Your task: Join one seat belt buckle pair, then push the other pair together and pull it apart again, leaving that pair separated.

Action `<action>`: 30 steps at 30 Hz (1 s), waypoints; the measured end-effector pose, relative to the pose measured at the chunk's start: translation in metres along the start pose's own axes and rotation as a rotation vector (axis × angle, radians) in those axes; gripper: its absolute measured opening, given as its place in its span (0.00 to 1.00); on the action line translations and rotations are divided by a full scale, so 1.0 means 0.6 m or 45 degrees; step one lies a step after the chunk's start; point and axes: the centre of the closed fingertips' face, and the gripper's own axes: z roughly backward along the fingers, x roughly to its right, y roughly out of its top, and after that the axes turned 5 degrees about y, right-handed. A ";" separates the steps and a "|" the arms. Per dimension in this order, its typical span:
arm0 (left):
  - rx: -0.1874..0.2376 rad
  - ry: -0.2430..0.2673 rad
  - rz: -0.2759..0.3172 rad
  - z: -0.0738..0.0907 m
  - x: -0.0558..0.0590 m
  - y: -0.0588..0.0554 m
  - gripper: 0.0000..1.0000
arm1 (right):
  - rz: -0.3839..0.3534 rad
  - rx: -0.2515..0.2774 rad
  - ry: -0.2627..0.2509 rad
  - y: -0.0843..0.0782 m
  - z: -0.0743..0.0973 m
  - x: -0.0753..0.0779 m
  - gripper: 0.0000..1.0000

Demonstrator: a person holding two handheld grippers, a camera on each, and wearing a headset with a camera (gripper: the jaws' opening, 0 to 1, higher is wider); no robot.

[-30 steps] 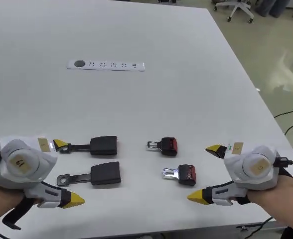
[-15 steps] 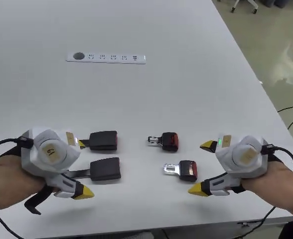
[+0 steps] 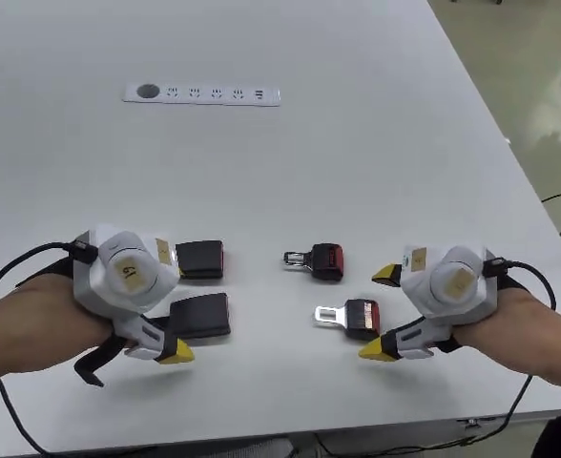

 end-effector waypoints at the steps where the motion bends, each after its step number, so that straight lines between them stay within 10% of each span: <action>1: 0.010 -0.015 -0.010 -0.002 0.003 0.002 0.65 | 0.003 -0.002 0.002 -0.001 -0.001 0.001 0.61; 30: -0.052 -0.105 -0.098 -0.024 0.014 -0.008 0.40 | 0.086 -0.046 0.107 -0.005 -0.029 -0.003 0.34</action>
